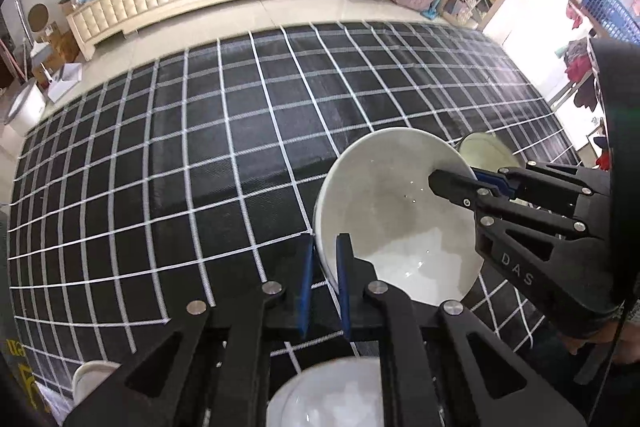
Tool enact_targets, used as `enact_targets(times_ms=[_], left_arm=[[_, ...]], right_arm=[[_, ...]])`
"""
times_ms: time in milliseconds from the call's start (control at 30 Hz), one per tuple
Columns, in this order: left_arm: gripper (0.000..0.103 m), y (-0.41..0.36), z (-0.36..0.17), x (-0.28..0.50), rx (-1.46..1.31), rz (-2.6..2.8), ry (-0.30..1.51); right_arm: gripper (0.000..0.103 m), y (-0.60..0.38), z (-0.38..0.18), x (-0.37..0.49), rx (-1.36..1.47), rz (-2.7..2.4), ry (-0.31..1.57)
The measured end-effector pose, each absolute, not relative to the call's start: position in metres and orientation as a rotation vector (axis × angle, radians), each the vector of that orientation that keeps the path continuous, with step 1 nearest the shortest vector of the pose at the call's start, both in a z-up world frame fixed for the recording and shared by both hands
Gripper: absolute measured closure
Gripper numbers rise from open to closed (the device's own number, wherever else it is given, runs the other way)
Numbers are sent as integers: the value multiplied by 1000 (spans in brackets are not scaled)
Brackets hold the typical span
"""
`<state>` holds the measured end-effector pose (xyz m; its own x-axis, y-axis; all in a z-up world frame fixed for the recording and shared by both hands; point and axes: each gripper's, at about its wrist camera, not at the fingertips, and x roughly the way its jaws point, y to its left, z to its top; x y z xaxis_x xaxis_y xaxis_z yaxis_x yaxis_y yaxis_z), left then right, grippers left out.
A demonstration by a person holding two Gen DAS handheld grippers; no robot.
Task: Organize plates and bowls
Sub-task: 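Carry the cream bowl over the plain white bowl with the left gripper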
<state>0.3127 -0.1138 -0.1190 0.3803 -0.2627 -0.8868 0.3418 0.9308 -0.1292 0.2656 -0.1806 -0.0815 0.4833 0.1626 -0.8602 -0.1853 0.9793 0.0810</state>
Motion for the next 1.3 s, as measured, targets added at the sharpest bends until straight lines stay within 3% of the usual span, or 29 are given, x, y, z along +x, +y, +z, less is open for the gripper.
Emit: enact_targets(times_ms=[267, 667, 1300], left_arm=[[94, -91, -72, 266, 58, -361, 1039], [94, -67, -47, 218, 39, -338, 980], [94, -42, -95, 186, 1, -303, 1077]], right_arm=[[92, -162, -50, 234, -32, 230, 986], [92, -145, -45, 198, -41, 249, 970], [92, -127, -97, 174, -20, 277, 1090]])
